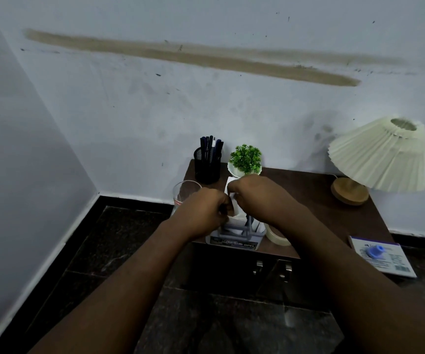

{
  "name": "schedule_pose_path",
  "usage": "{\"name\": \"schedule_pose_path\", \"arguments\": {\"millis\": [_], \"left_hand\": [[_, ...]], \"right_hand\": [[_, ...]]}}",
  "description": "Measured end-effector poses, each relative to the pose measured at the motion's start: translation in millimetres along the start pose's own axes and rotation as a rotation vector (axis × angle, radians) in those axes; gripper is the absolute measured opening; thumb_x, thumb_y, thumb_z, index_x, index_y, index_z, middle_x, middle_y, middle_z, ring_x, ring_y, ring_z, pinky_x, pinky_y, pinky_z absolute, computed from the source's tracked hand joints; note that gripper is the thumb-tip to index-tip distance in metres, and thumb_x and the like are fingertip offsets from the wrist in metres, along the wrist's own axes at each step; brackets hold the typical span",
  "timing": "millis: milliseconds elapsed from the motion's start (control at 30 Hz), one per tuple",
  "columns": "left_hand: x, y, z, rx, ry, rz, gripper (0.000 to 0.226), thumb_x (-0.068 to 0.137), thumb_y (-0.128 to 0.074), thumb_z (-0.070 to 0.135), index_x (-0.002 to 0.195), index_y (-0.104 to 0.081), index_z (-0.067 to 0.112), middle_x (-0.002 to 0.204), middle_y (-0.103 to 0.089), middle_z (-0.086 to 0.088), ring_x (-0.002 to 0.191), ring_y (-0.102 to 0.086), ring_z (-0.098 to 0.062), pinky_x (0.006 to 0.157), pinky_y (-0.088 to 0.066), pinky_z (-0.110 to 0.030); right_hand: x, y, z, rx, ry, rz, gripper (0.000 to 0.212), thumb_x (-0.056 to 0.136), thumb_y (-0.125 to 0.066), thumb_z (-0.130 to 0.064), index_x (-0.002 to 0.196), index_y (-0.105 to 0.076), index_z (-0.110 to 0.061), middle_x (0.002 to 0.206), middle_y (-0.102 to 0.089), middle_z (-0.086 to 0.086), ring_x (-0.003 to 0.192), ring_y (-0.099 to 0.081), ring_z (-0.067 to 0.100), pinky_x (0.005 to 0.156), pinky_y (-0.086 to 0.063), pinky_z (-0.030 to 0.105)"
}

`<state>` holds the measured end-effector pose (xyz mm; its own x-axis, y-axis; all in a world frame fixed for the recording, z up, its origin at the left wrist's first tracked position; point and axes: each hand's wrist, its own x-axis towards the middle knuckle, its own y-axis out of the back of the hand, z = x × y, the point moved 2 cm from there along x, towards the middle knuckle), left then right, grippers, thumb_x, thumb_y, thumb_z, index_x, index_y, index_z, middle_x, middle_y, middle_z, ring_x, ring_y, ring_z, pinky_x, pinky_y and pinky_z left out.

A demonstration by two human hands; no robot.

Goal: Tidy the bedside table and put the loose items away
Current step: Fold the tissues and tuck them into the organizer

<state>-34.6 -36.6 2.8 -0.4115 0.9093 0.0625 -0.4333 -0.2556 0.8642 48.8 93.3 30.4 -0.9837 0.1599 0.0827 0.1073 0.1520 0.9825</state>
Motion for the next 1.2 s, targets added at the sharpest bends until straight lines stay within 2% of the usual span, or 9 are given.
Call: {"name": "schedule_pose_path", "arguments": {"millis": [333, 467, 533, 633, 733, 833, 967, 1067, 1200], "left_hand": [[-1, 0, -3, -0.085, -0.008, 0.132, 0.017, 0.078, -0.076, 0.012, 0.080, -0.064, 0.024, 0.077, -0.066, 0.014, 0.075, -0.063, -0.003, 0.070, -0.055, -0.037], [1, -2, -6, -0.095, 0.003, 0.136, 0.018, 0.080, -0.078, 0.013, 0.084, -0.065, 0.025, 0.084, -0.069, 0.012, 0.078, -0.065, -0.007, 0.072, -0.056, -0.038], [2, -3, -5, -0.103, 0.002, 0.146, 0.020, 0.080, -0.078, 0.013, 0.086, -0.065, 0.026, 0.087, -0.070, 0.012, 0.081, -0.066, -0.009, 0.073, -0.057, -0.038], [3, -4, -4, -0.096, 0.005, 0.144, 0.018, 0.081, -0.077, 0.013, 0.088, -0.066, 0.025, 0.089, -0.070, 0.011, 0.084, -0.065, -0.011, 0.075, -0.056, -0.040], [3, -3, -4, -0.108, 0.015, 0.139, 0.020, 0.080, -0.079, 0.013, 0.093, -0.067, 0.023, 0.089, -0.071, 0.010, 0.084, -0.067, -0.011, 0.076, -0.057, -0.041], [4, -2, -5, -0.126, 0.023, 0.135, 0.022, 0.080, -0.079, 0.012, 0.093, -0.067, 0.023, 0.085, -0.069, 0.012, 0.082, -0.066, -0.008, 0.075, -0.057, -0.039], [5, -3, -7, -0.092, 0.063, 0.130, 0.023, 0.081, -0.080, 0.015, 0.100, -0.068, 0.022, 0.091, -0.071, 0.009, 0.084, -0.065, -0.010, 0.076, -0.057, -0.040], [7, -3, -6, -0.065, 0.079, 0.111, 0.027, 0.082, -0.079, 0.017, 0.106, -0.070, 0.023, 0.090, -0.072, 0.008, 0.084, -0.066, -0.011, 0.078, -0.057, -0.041], [8, -3, -5, -0.032, 0.090, 0.088, 0.029, 0.085, -0.078, 0.019, 0.114, -0.072, 0.022, 0.089, -0.073, 0.006, 0.084, -0.067, -0.013, 0.079, -0.058, -0.042]], "right_hand": [[-3, -12, 11, 0.183, 0.009, -0.091, 0.022, 0.088, -0.066, -0.009, 0.107, -0.063, -0.020, 0.109, -0.067, 0.001, 0.099, -0.061, 0.021, 0.077, -0.045, 0.033], [-3, -13, 20, 0.179, -0.060, 0.000, 0.027, 0.085, -0.064, -0.004, 0.107, -0.063, -0.019, 0.101, -0.069, 0.005, 0.088, -0.063, 0.025, 0.068, -0.048, 0.033], [-3, -18, 16, 0.160, -0.036, 0.000, 0.021, 0.085, -0.063, -0.003, 0.103, -0.061, -0.014, 0.101, -0.067, 0.006, 0.091, -0.062, 0.026, 0.075, -0.051, 0.038], [-3, -23, 11, 0.175, 0.009, -0.015, 0.015, 0.088, -0.066, -0.006, 0.101, -0.062, -0.012, 0.102, -0.066, -0.001, 0.095, -0.061, 0.019, 0.077, -0.046, 0.032], [0, -16, 13, 0.198, 0.004, -0.025, 0.017, 0.084, -0.068, -0.006, 0.097, -0.063, -0.016, 0.087, -0.061, -0.011, 0.083, -0.060, 0.015, 0.068, -0.043, 0.032], [0, -13, 18, 0.176, -0.048, -0.024, 0.025, 0.083, -0.061, -0.003, 0.102, -0.063, -0.018, 0.089, -0.067, 0.001, 0.081, -0.063, 0.022, 0.071, -0.053, 0.041], [-2, -19, 12, 0.166, -0.004, -0.031, 0.021, 0.085, -0.056, 0.001, 0.100, -0.061, -0.012, 0.095, -0.064, 0.000, 0.085, -0.058, 0.021, 0.069, -0.044, 0.034], [-3, -16, 10, 0.169, 0.015, -0.005, 0.023, 0.085, -0.056, 0.002, 0.100, -0.063, -0.013, 0.081, -0.051, -0.013, 0.077, -0.047, 0.013, 0.059, -0.031, 0.019], [-4, -12, 12, 0.177, 0.006, 0.031, 0.028, 0.084, -0.057, 0.002, 0.102, -0.066, -0.017, 0.077, -0.052, -0.011, 0.073, -0.050, 0.015, 0.060, -0.036, 0.027]]}}
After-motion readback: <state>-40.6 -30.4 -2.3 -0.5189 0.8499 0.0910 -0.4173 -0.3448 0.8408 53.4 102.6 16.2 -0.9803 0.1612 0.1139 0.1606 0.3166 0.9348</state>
